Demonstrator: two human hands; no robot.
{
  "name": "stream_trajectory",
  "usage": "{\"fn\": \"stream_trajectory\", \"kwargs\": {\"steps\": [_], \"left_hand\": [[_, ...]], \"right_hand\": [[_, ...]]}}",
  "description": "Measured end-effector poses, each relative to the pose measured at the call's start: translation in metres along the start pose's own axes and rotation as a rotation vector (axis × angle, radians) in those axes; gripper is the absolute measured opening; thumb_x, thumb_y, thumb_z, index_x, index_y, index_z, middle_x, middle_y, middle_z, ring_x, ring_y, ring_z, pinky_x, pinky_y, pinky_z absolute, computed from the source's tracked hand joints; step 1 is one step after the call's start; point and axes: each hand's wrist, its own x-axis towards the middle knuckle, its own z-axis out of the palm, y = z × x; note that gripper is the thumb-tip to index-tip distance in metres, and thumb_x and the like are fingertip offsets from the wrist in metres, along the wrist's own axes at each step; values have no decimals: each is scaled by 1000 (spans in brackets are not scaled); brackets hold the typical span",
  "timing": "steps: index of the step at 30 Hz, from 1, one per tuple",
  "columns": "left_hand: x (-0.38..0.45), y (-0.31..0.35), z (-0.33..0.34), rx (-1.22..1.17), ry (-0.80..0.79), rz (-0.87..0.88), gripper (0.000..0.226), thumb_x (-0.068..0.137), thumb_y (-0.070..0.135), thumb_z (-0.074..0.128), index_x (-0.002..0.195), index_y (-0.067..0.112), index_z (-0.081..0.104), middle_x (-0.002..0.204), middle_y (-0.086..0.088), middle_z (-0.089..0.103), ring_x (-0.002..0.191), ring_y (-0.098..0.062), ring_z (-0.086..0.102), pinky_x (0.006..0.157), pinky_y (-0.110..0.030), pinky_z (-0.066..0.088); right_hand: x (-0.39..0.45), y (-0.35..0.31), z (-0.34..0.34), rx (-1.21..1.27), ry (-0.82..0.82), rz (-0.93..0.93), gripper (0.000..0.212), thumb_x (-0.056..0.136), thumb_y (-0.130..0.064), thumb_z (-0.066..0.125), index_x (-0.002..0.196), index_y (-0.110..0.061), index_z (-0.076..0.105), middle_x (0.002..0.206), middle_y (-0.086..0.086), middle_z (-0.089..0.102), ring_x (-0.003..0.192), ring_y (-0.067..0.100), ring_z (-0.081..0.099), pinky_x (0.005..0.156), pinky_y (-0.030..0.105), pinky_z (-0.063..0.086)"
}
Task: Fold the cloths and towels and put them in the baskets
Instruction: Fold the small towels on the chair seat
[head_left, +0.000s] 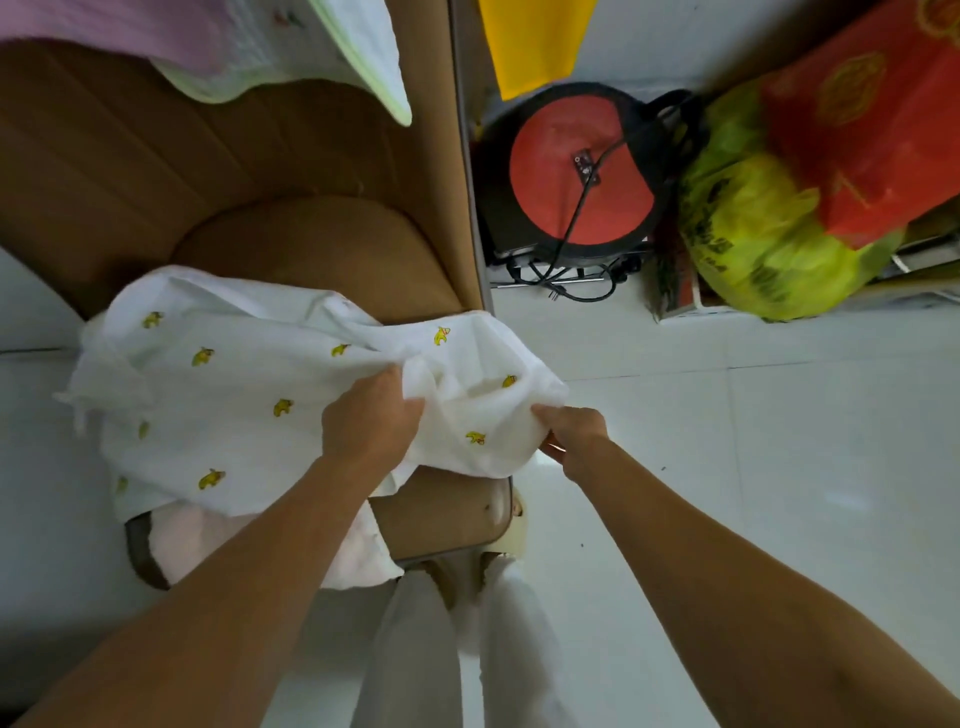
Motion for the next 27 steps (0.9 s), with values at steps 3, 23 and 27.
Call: {"fn": "stream_trajectory", "kwargs": {"steps": [3,23,27], "left_hand": [[0,0,-10,-170,-3,-7,28,91,44,55,90,16,56,87,1,61,88,-23,61,61,-28,35],[-104,173,-87,-362,-543,402,43,91,21,60,52,20,41,57,4,37,53,-14,45,50,-24,43],[-110,179,-85,-457,-605,390,29,89,11,60,63,8,46,71,-6,40,65,-25,55,66,-33,59]], "right_hand": [[-13,-10,-5,175,-27,-123,5,90,-9,60,85,-8,62,87,7,64,79,23,61,70,30,56],[-118,-146,-165,-129,216,-713,18,90,-11,54,88,6,61,75,10,56,68,19,49,61,30,41],[-127,-150,-176,-188,211,-751,16,89,-14,54,86,0,61,75,11,58,70,21,51,64,34,44]]}}
